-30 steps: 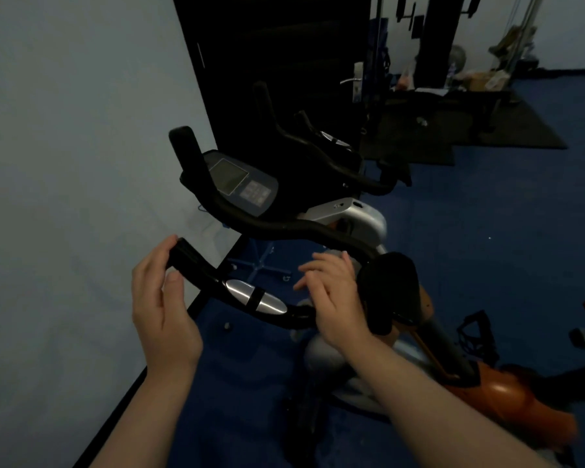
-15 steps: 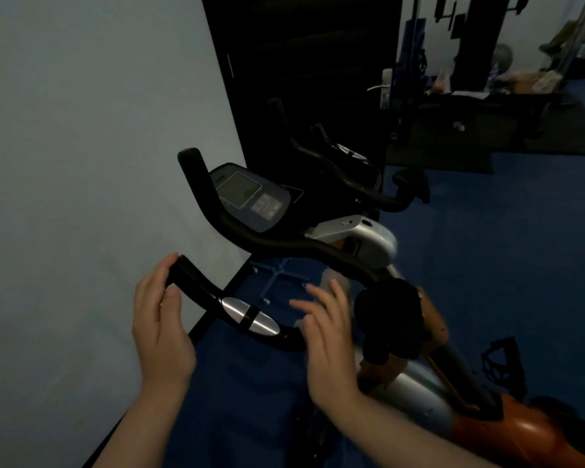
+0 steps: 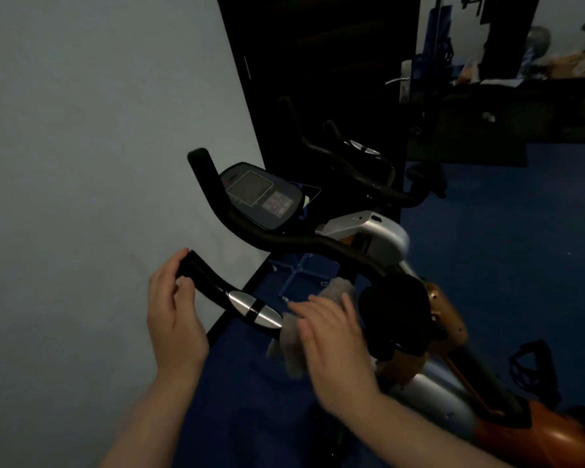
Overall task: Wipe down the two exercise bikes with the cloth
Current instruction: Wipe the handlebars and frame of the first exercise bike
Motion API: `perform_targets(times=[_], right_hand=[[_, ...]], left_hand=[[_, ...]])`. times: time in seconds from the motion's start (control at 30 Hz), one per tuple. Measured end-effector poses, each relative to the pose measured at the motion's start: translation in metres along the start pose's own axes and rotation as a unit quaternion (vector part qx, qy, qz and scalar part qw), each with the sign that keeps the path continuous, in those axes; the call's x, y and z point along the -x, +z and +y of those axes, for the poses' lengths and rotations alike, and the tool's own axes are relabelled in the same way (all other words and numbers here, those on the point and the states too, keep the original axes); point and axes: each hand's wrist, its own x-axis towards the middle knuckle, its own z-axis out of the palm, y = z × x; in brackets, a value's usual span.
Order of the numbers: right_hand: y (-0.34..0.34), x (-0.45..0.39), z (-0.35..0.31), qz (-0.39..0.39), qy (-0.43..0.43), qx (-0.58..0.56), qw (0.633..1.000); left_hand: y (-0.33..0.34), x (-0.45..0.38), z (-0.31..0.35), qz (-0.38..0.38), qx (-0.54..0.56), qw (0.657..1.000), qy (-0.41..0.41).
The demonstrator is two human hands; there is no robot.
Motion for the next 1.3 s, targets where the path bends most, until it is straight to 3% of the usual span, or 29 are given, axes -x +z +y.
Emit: perform_targets(times=[0.07,0.17,0.3,0.4,0.47,0.57,0.67,0.77,1.0,1.07,1.17,1.3], right_hand=[[-0.005,0.002,0.007,0.008,-0.014,0.029,0.999],[0.022,0.005,-0.021,0.065,0.039,0.042,0.996],[0.03,-0.009,-0.042,0.089,0.035,0.064,0.993],[0.0,-0.017,-0.016,-0.025,-0.016,0.152,0.988],[-0.005,-0.016,-0.01,-0.056,0.009,0.212,0.976],[0.028,-0.026,-0.045,0.012,0.066,0.223,0.972],[0.054,-0.052,-0.072,0.017,0.034,0.213,0.976],[0.039,-0.051,-0.057,-0.007,0.04,0.172,0.984],[0.049,-0.065,-0.07,0.056,-0.051,0.301,0.95],[0.054,-0.08,-0.079,0.014,-0.079,0.273,0.959],[0.044,-0.072,-0.063,-0.071,-0.041,0.176,0.981],[0.03,-0.074,-0.054,-0.143,-0.038,0.155,0.977]], left_hand=[[-0.01,-0.016,-0.001,-0.025,-0.057,0.996,0.068],[-0.02,-0.053,-0.001,-0.115,-0.142,0.969,0.167],[-0.015,-0.082,-0.005,-0.253,-0.207,0.923,0.204],[-0.014,-0.08,-0.012,-0.272,-0.167,0.931,0.176],[-0.011,-0.076,-0.015,-0.265,-0.132,0.943,0.151],[-0.009,-0.073,-0.016,-0.262,-0.088,0.951,0.136],[-0.013,-0.075,-0.016,-0.287,-0.07,0.947,0.129],[-0.015,-0.078,-0.017,-0.318,-0.057,0.939,0.122],[-0.015,-0.081,-0.015,-0.362,-0.001,0.927,0.095],[-0.018,-0.084,-0.014,-0.383,0.0,0.919,0.088],[-0.019,-0.084,-0.016,-0.4,0.001,0.913,0.081],[-0.014,-0.084,-0.015,-0.382,-0.011,0.919,0.096]])
